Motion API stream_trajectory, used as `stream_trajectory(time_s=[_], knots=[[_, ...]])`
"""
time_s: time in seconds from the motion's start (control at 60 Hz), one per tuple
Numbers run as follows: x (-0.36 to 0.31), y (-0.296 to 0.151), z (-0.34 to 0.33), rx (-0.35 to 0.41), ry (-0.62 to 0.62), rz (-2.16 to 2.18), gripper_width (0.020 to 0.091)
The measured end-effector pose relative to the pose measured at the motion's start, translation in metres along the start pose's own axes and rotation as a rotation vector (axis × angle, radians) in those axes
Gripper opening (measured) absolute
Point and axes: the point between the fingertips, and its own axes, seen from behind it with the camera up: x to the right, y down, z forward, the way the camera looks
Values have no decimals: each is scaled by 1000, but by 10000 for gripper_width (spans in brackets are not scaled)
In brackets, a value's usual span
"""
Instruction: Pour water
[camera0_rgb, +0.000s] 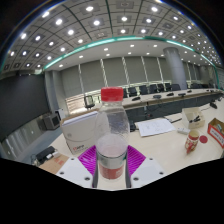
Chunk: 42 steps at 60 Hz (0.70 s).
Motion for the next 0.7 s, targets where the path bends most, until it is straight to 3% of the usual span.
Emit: stream_trajectory(time_s=[0.2,0.367,0.5,0.7], knots=[[67,-100,7,90,-128,442,374],[143,-148,26,117,-247,934,373],[207,-149,47,105,-314,1314,372],[262,-114,83,66,-386,1769,371]])
